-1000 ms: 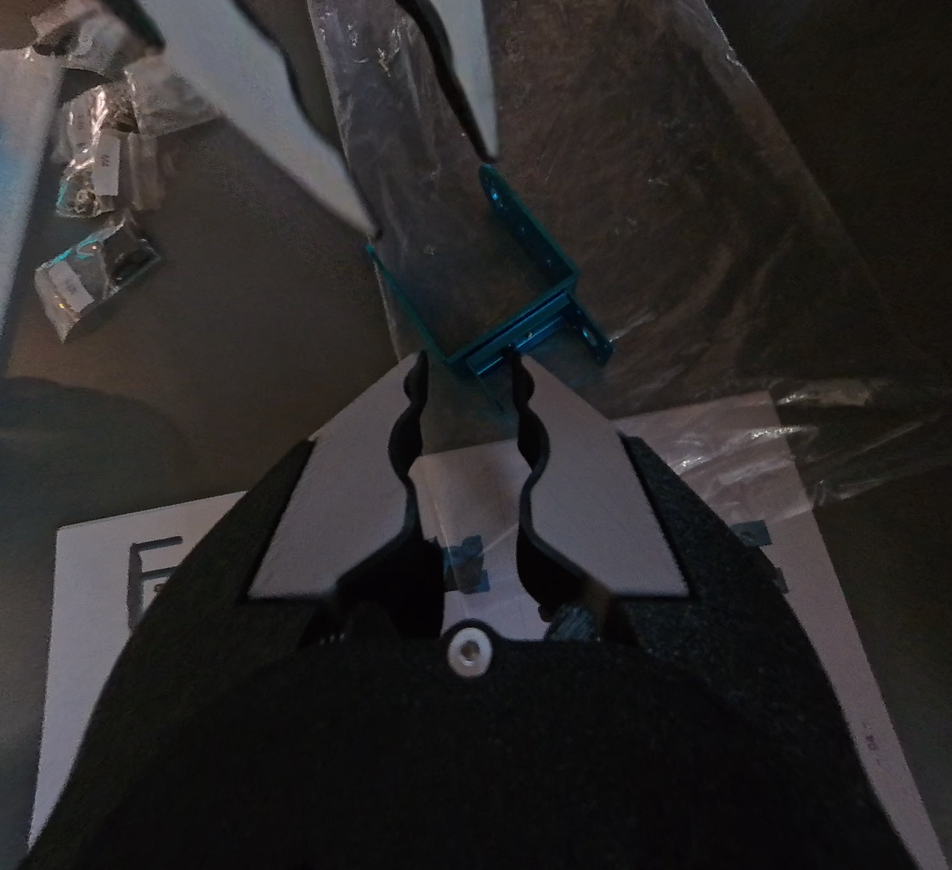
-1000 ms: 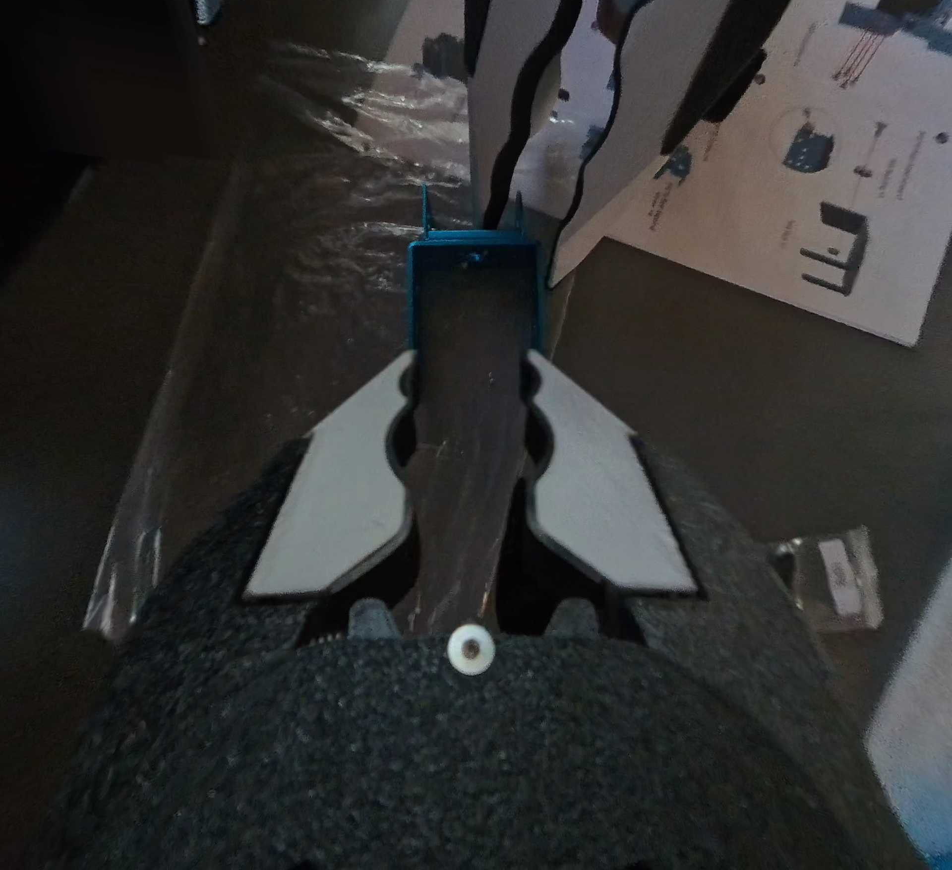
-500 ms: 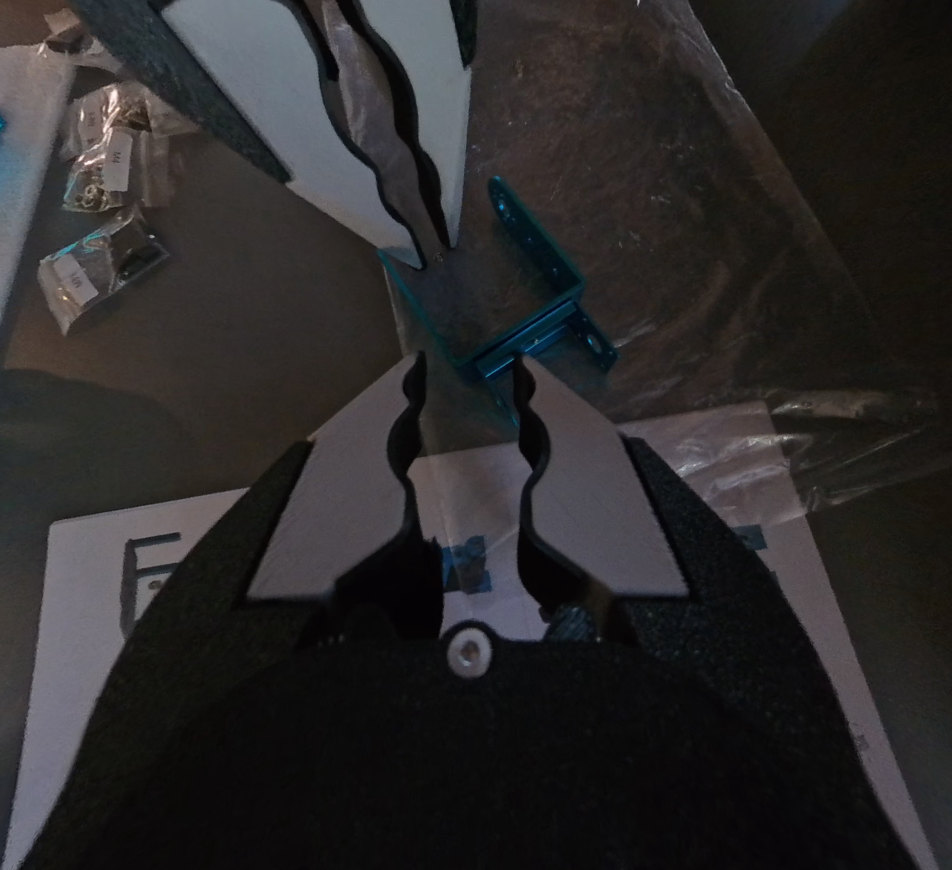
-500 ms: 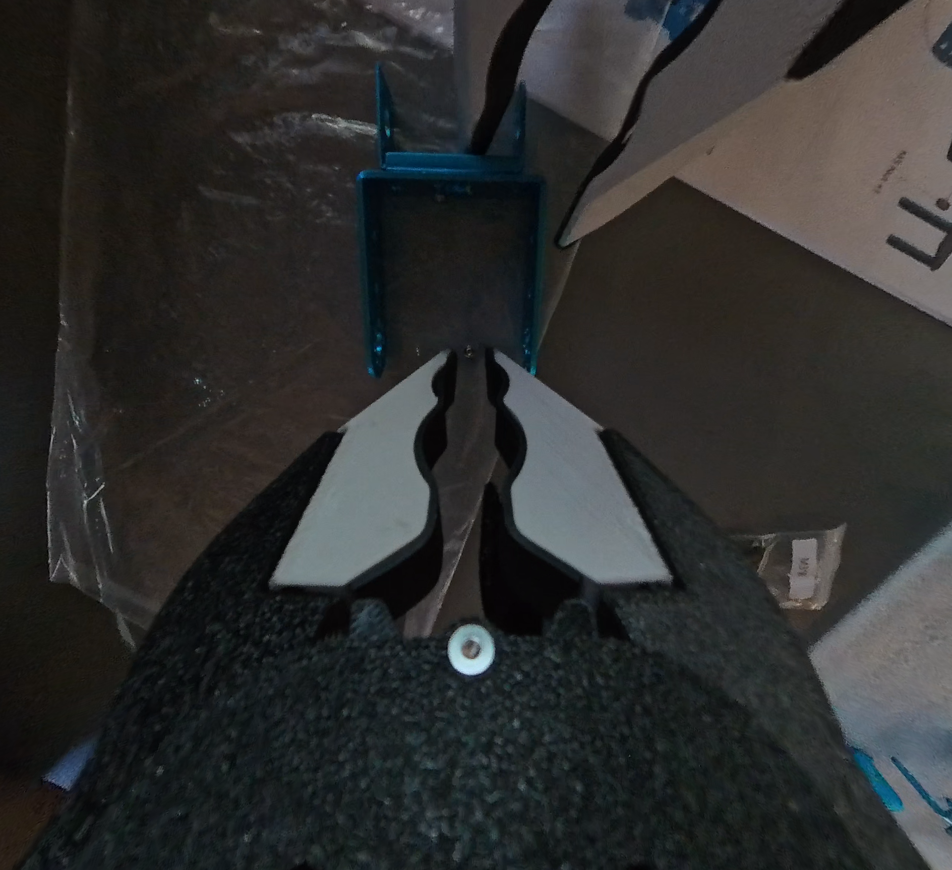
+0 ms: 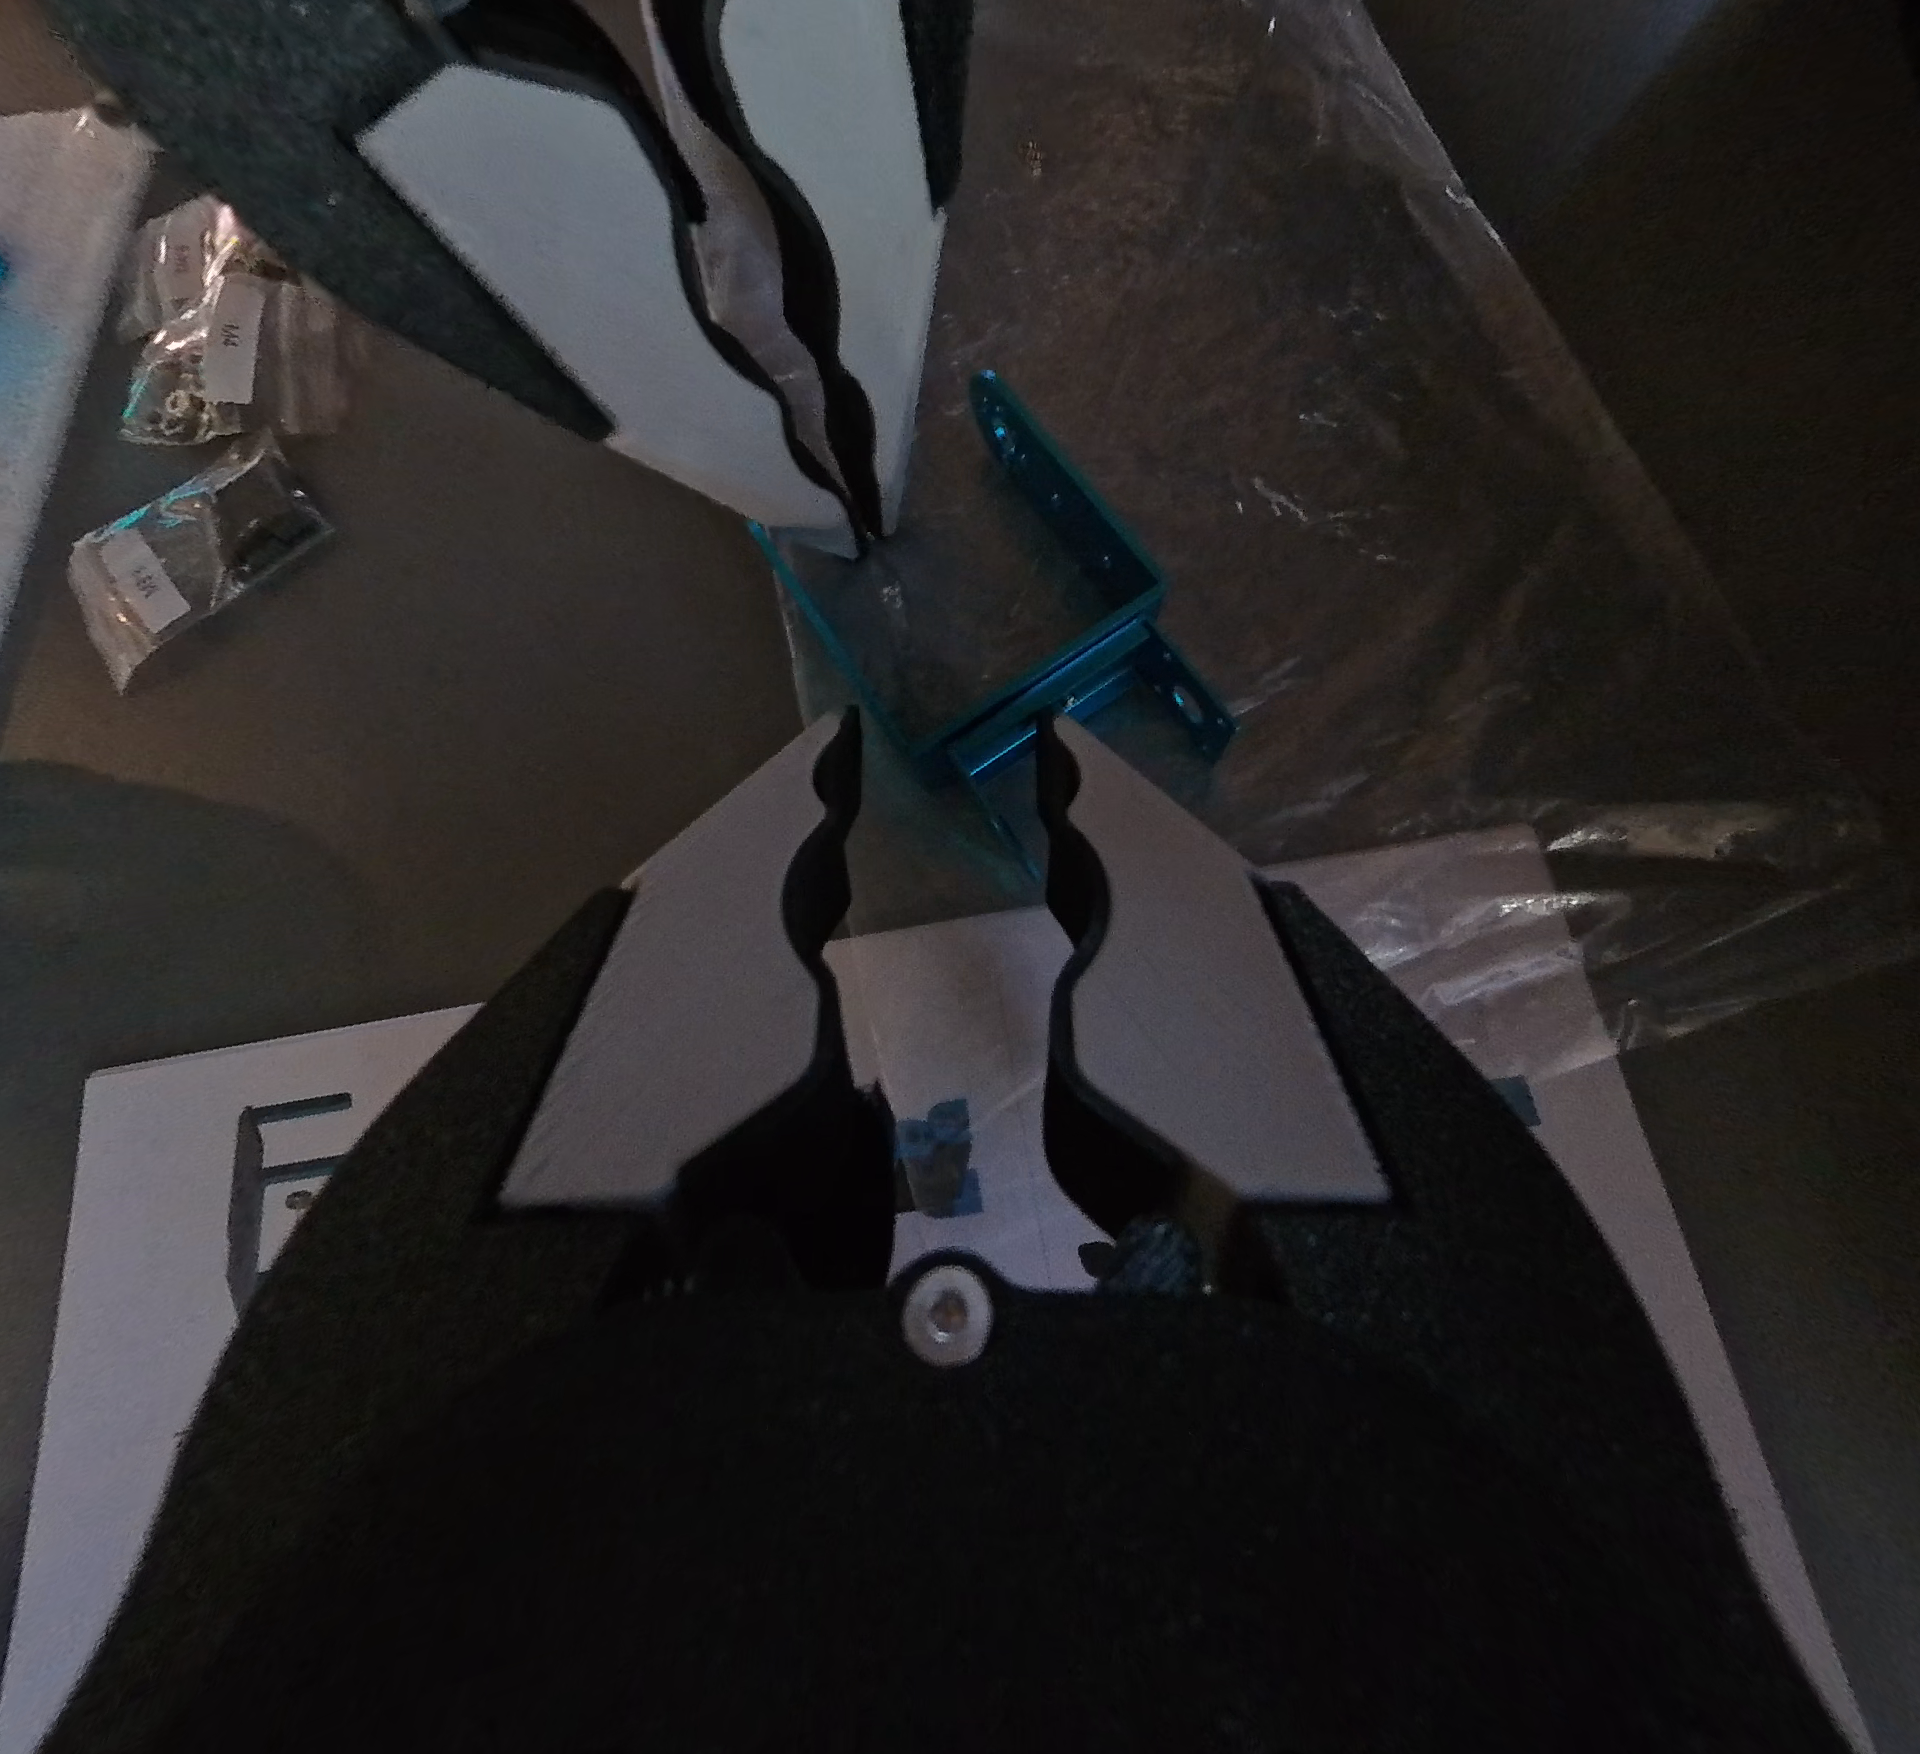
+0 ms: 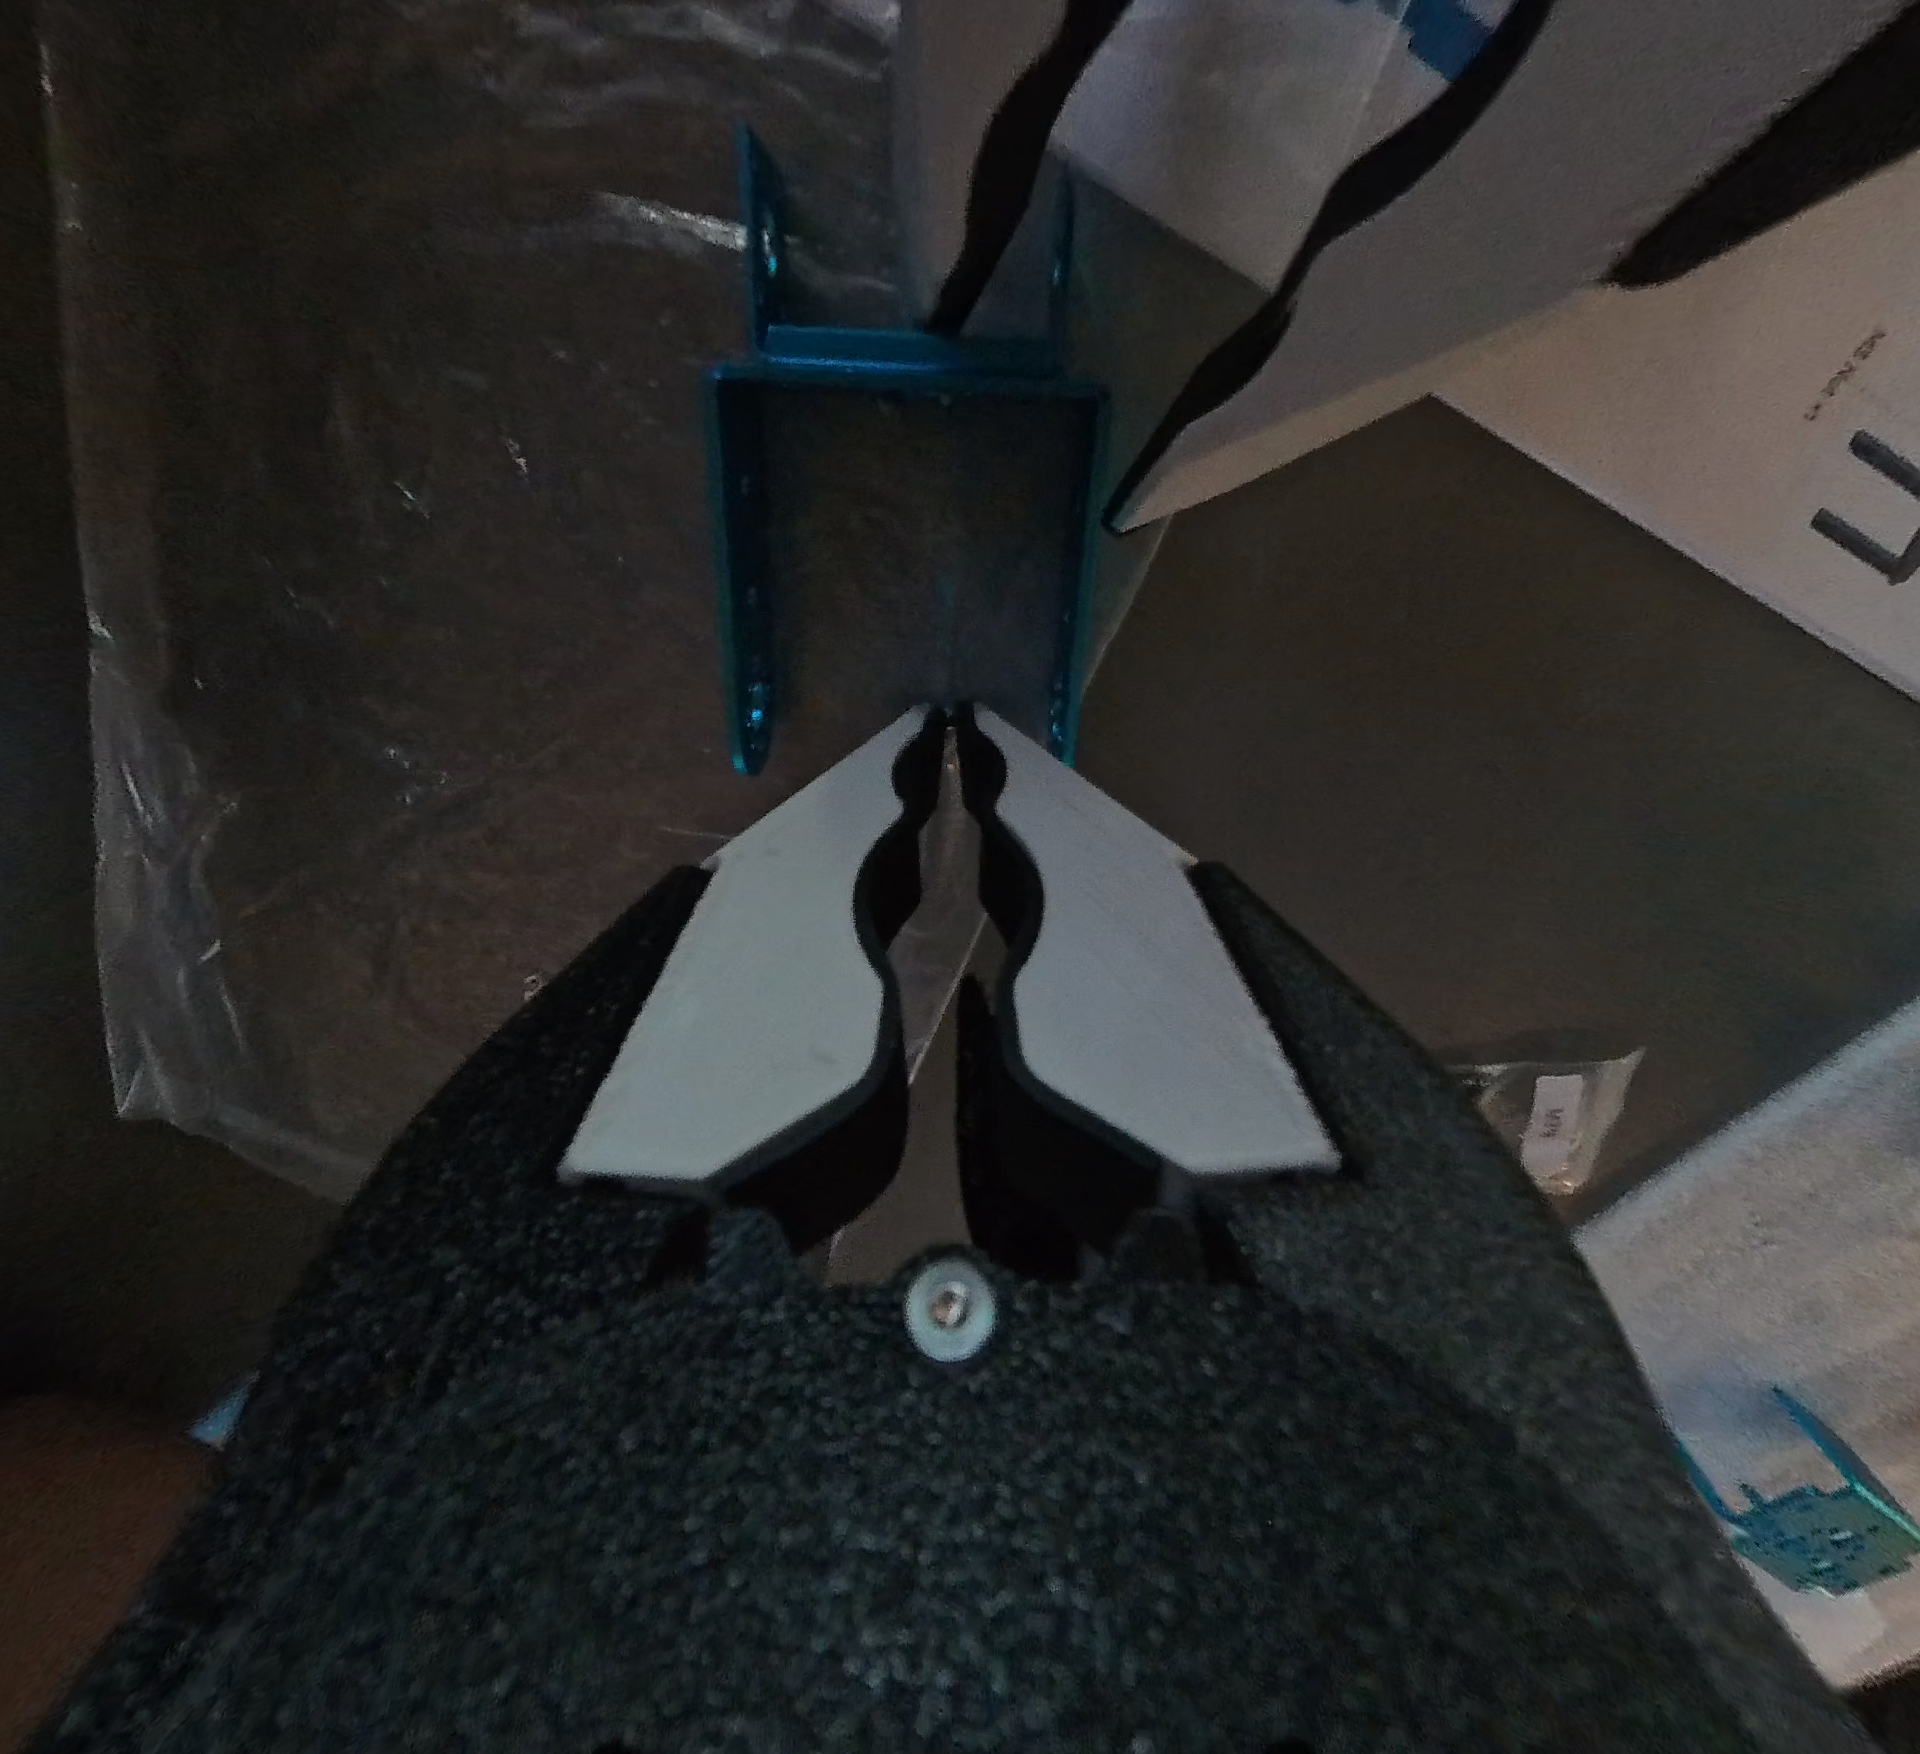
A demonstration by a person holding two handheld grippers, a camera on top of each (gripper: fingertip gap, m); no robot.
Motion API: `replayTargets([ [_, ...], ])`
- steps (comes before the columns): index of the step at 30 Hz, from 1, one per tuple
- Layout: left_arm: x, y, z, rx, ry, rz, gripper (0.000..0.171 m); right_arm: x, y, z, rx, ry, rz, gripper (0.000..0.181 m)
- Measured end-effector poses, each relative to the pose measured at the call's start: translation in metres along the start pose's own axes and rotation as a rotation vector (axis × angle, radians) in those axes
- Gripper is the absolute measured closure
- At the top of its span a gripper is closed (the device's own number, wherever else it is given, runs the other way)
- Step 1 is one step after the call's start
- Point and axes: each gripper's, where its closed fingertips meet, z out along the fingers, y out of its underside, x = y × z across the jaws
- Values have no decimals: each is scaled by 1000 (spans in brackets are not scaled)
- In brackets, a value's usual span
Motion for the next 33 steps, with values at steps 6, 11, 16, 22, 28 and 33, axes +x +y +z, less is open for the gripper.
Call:
replayTargets([
  [6,1,0,0,-3,-2,5,139,-1,2,-1,-20,32,-11,179],
  [11,1,0,1,-4,-2,6,139,-2,7,-1,-21,32,7,179],
  [16,2,1,2,-13,-1,12,139,-6,6,-5,9,49,-3,179],
  [22,2,1,2,-11,0,11,139,-10,8,-6,45,48,8,178],
  [28,3,1,2,-13,-1,15,139,-9,8,-5,41,51,9,177],
  [33,3,1,3,-14,0,13,139,-11,2,-4,46,49,-4,176],
])
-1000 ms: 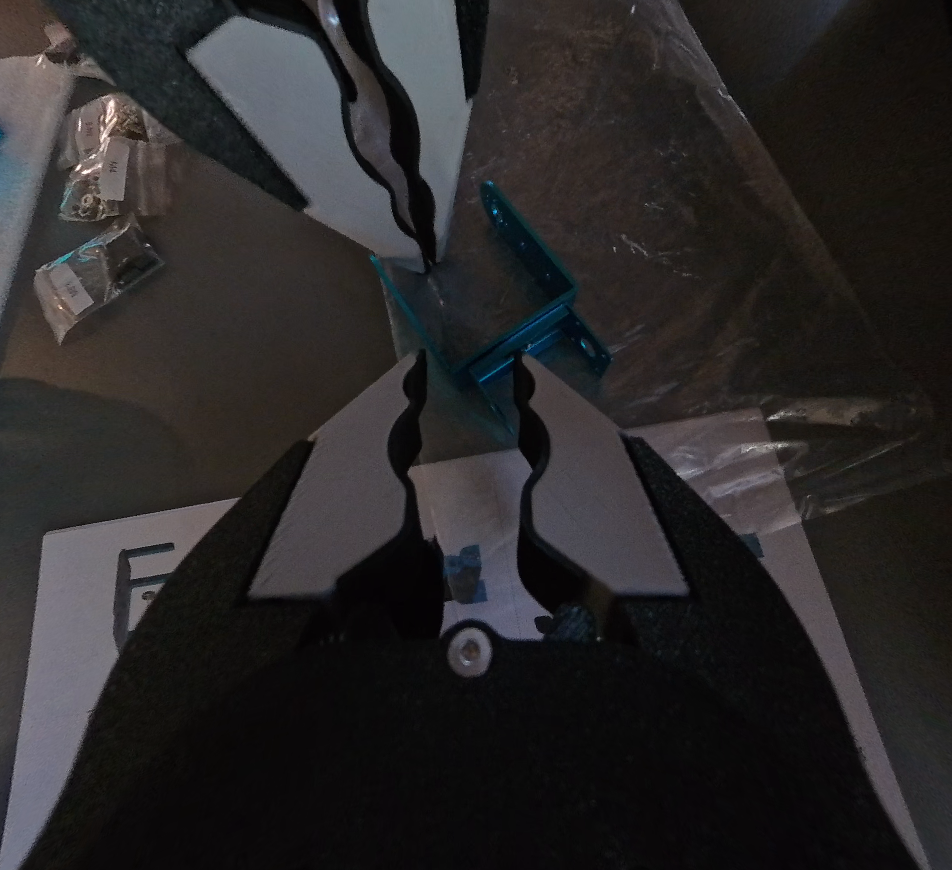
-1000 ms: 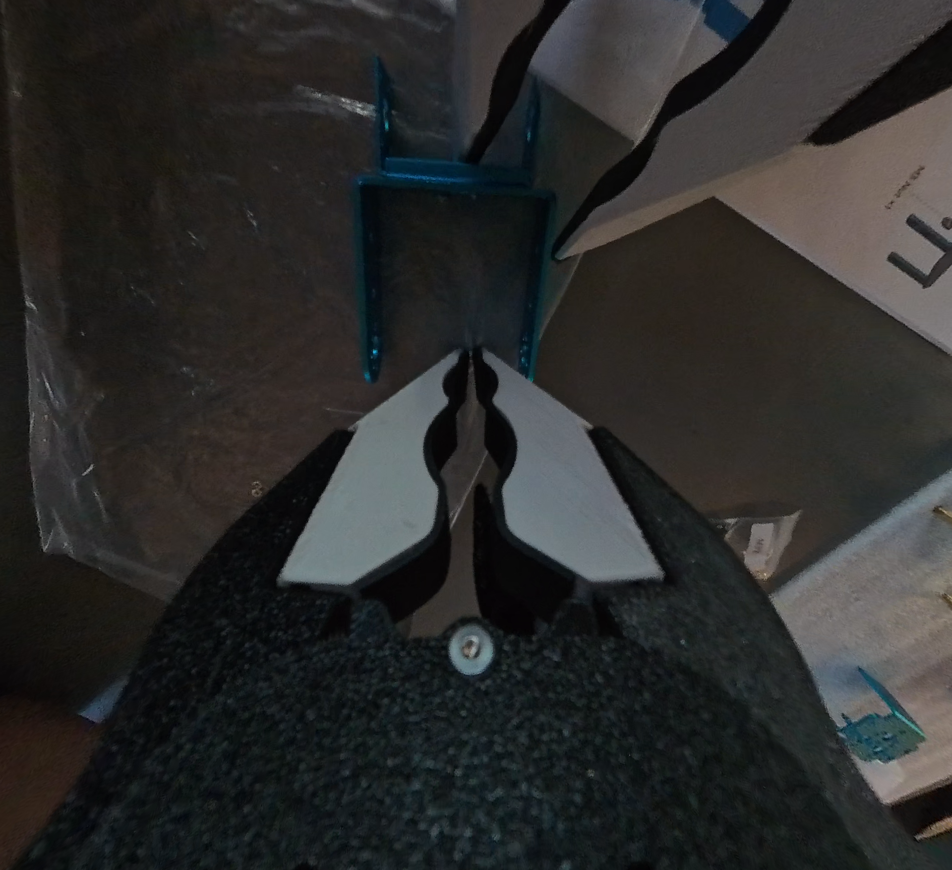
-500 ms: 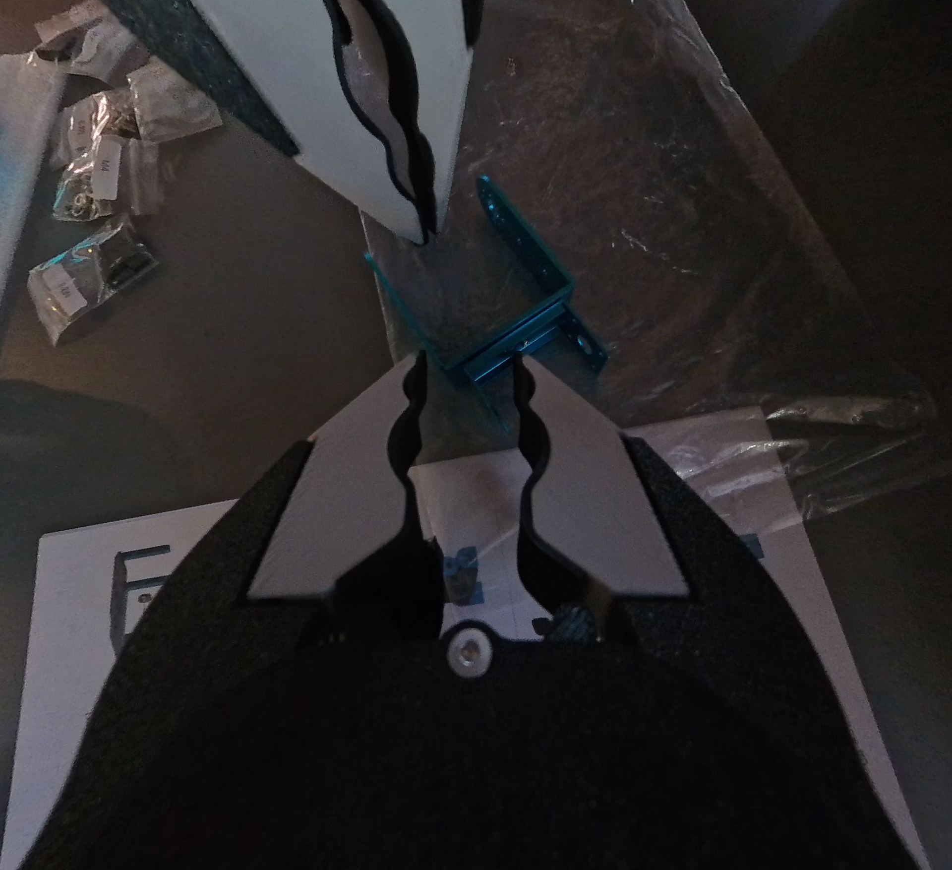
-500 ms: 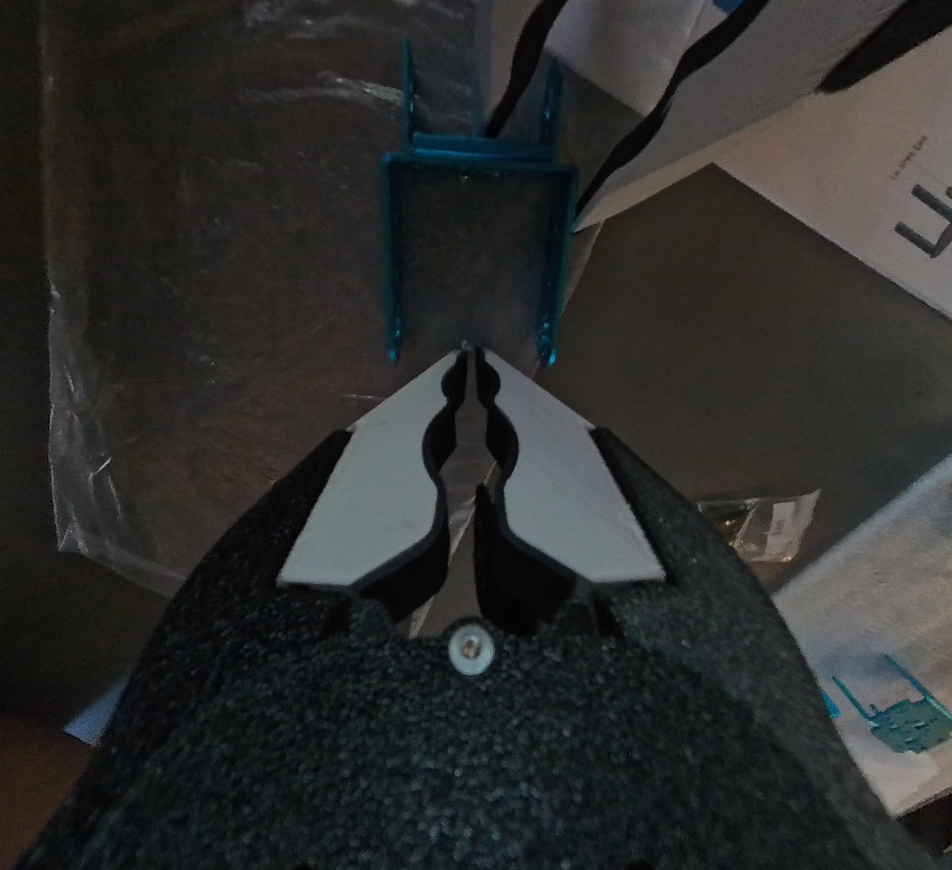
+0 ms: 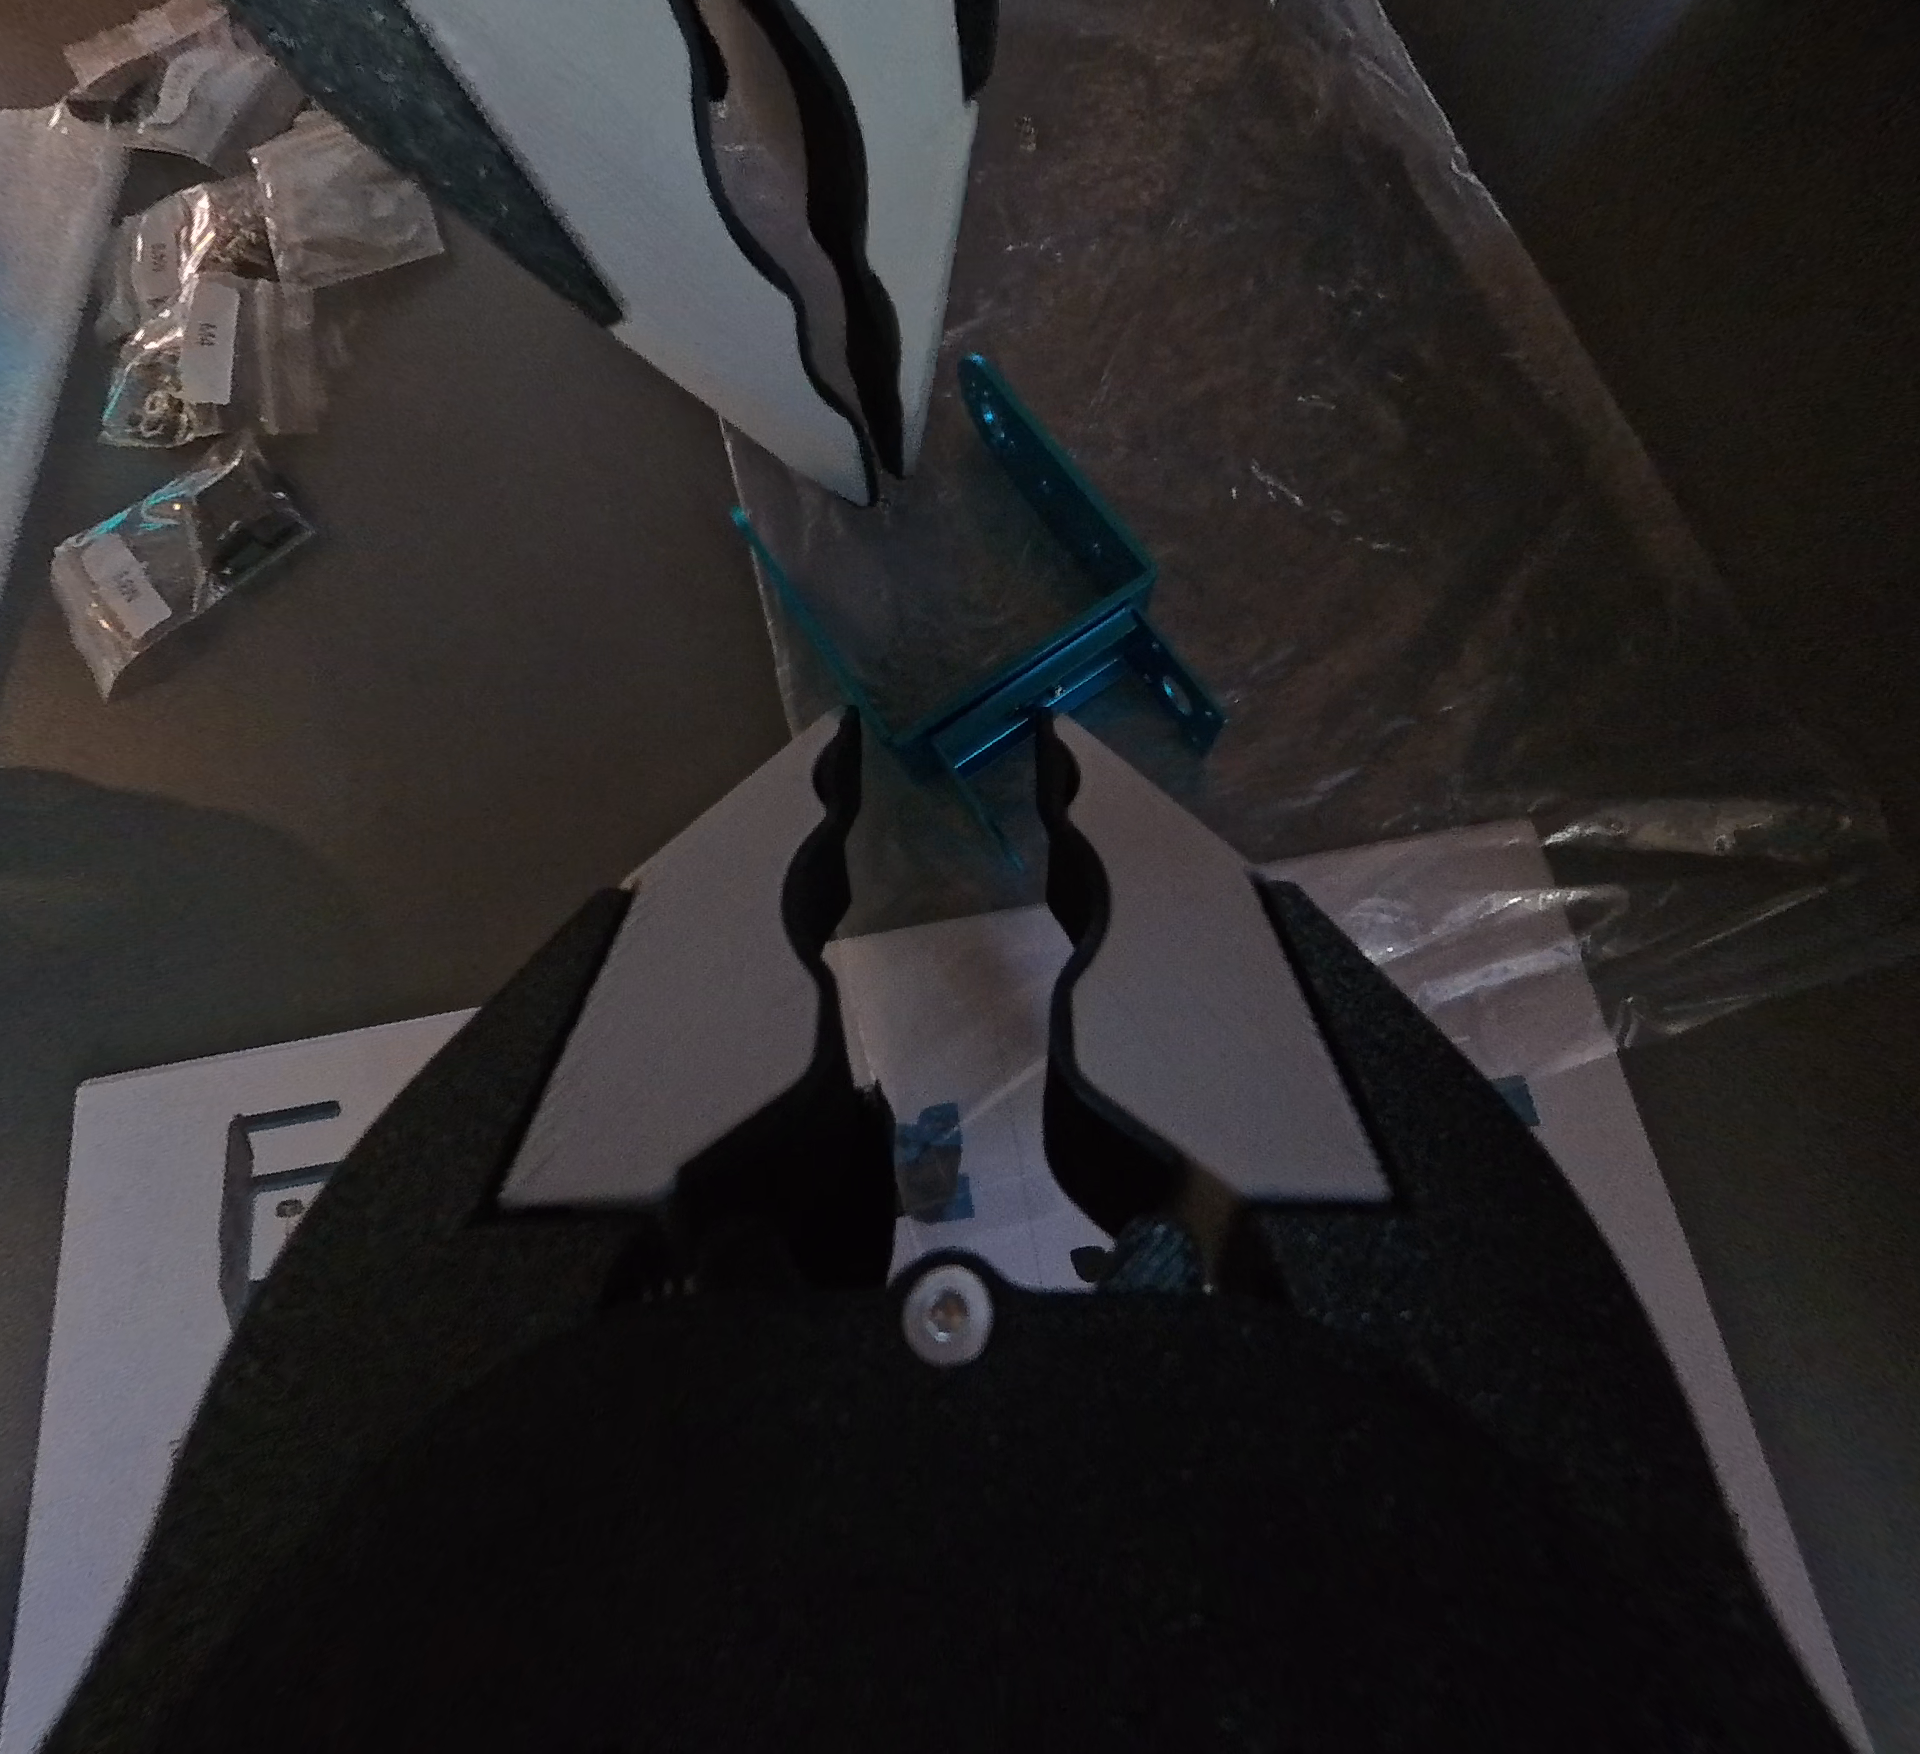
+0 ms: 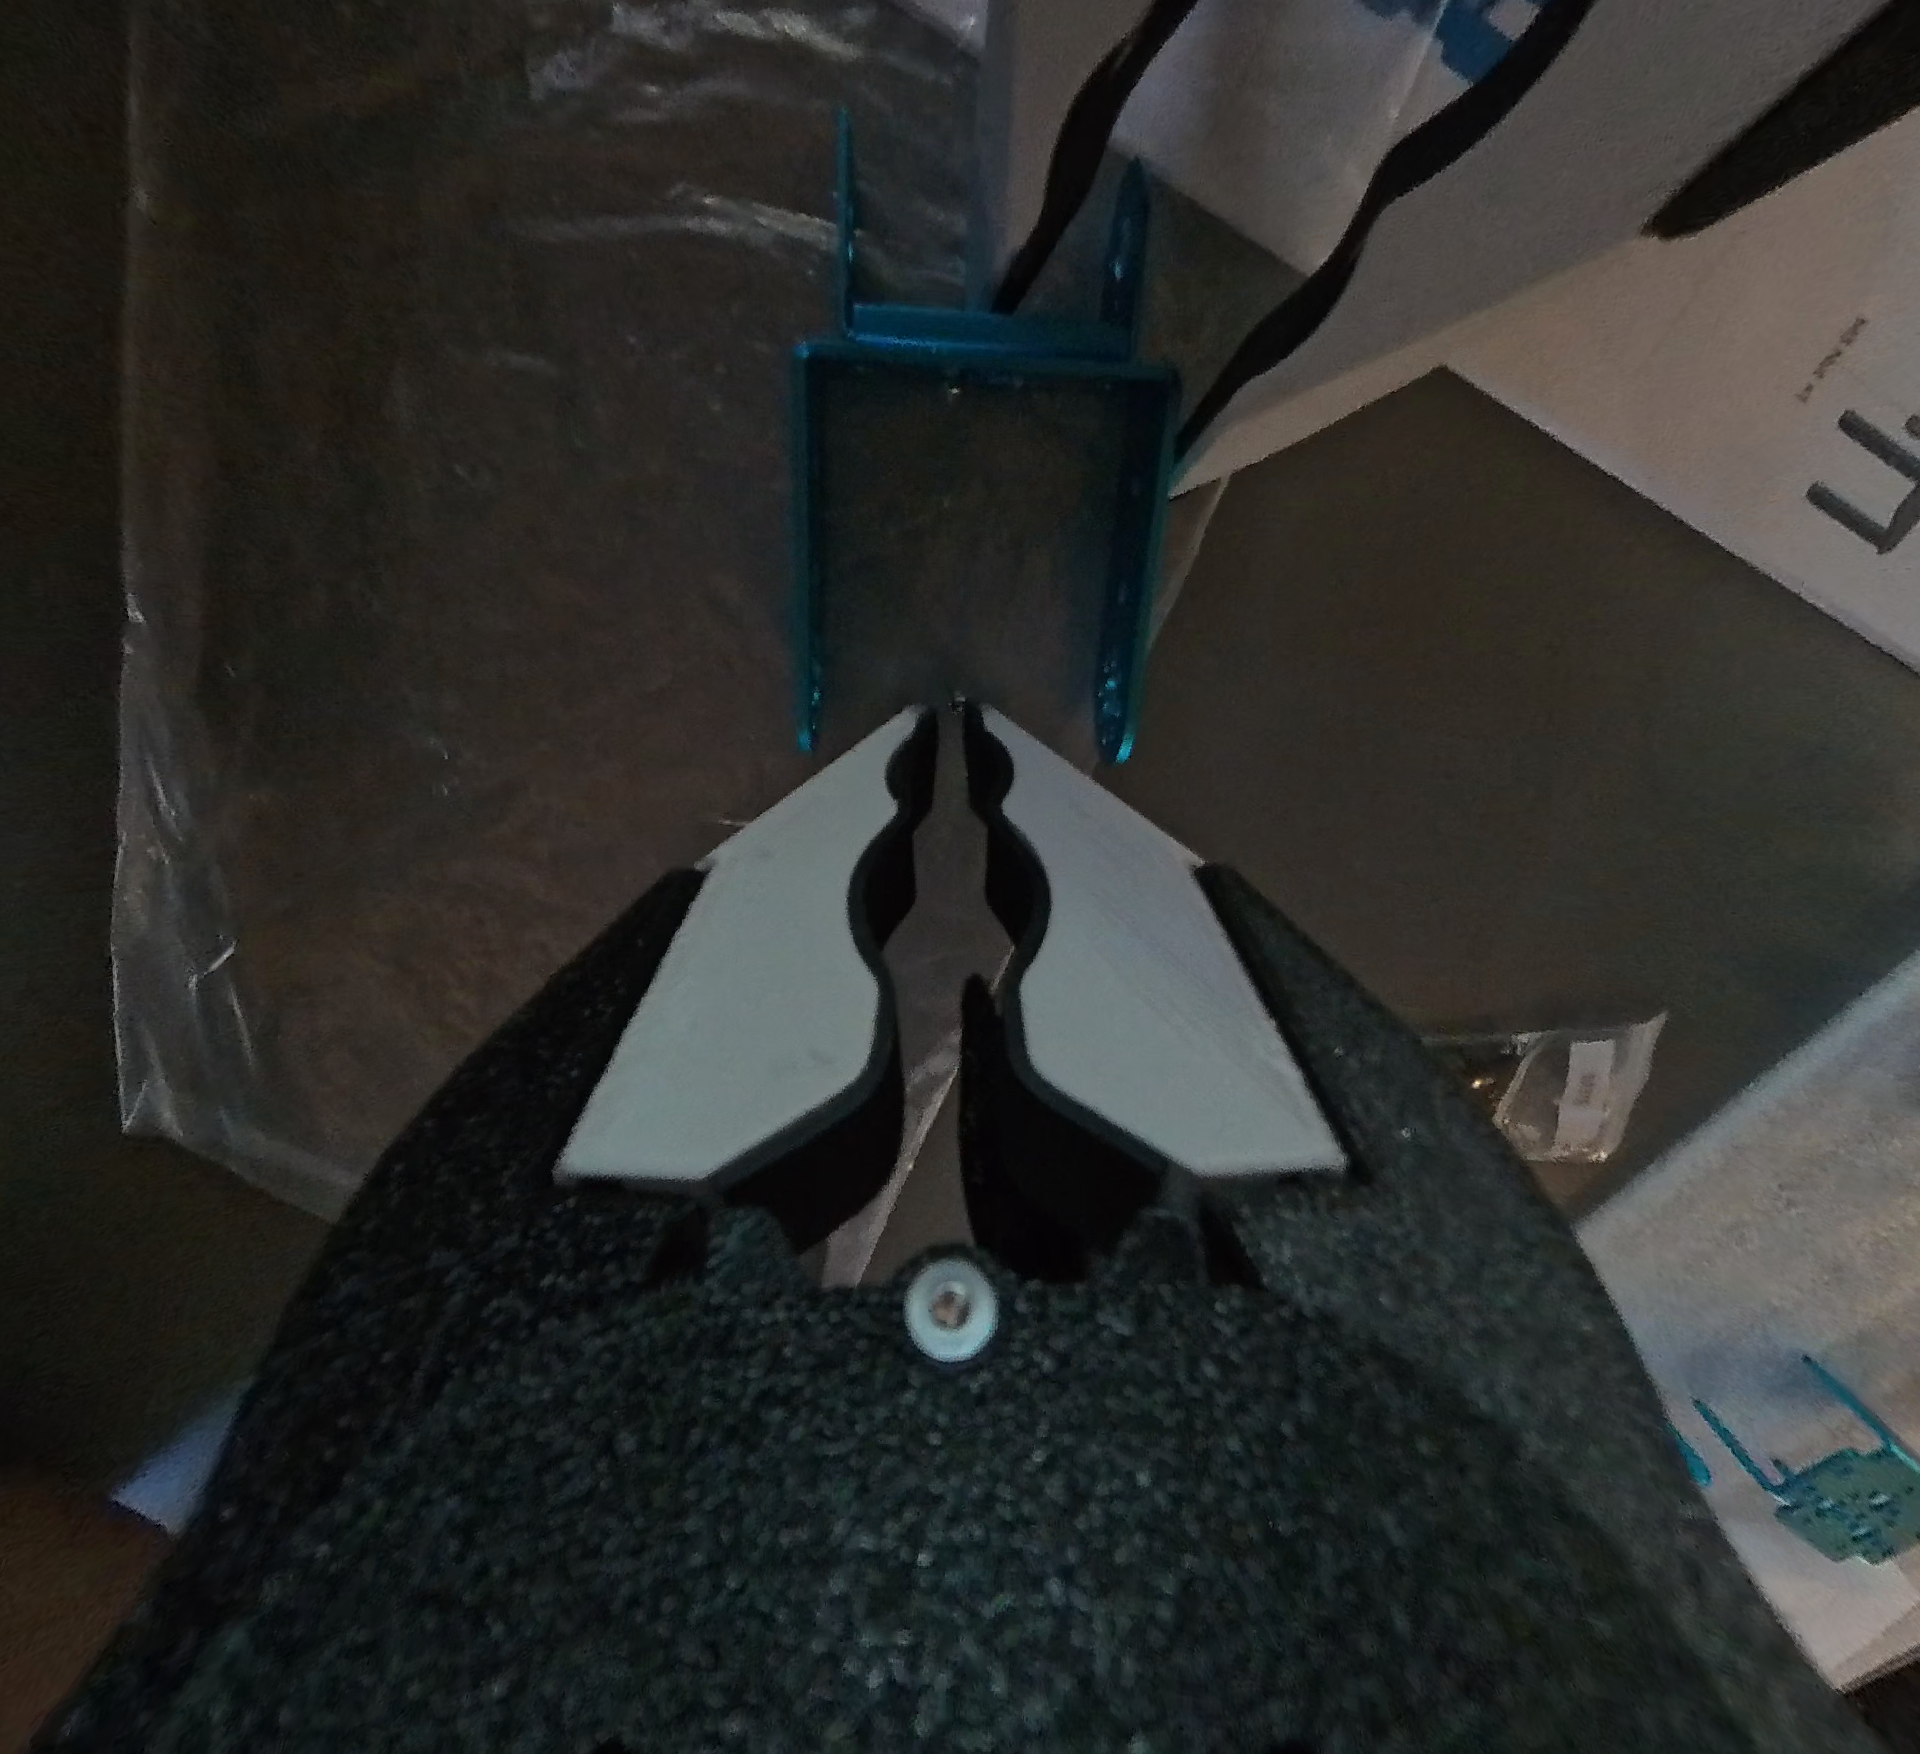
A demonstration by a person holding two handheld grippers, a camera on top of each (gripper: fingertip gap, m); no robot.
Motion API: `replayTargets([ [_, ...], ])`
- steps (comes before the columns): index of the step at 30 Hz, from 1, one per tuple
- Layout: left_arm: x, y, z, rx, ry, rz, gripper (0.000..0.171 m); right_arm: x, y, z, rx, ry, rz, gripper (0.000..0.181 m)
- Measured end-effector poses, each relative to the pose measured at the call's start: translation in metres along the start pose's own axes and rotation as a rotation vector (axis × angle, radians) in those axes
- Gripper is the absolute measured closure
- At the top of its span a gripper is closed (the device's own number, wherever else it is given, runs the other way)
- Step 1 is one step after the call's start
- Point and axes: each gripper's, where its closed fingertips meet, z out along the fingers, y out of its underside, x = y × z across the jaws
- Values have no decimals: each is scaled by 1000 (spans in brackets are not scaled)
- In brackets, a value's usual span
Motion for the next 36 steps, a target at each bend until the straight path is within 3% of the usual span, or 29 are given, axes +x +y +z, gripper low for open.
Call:
replayTargets([
  [21,-1,0,0,0,-1,-5,139,3,2,-1,18,-27,41,181],
  [29,-2,1,0,-1,-11,-6,139,10,-12,-7,221,-37,96,181],
  [36,-3,0,0,-1,-22,8,139,9,-26,-7,411,-97,275,181],
])
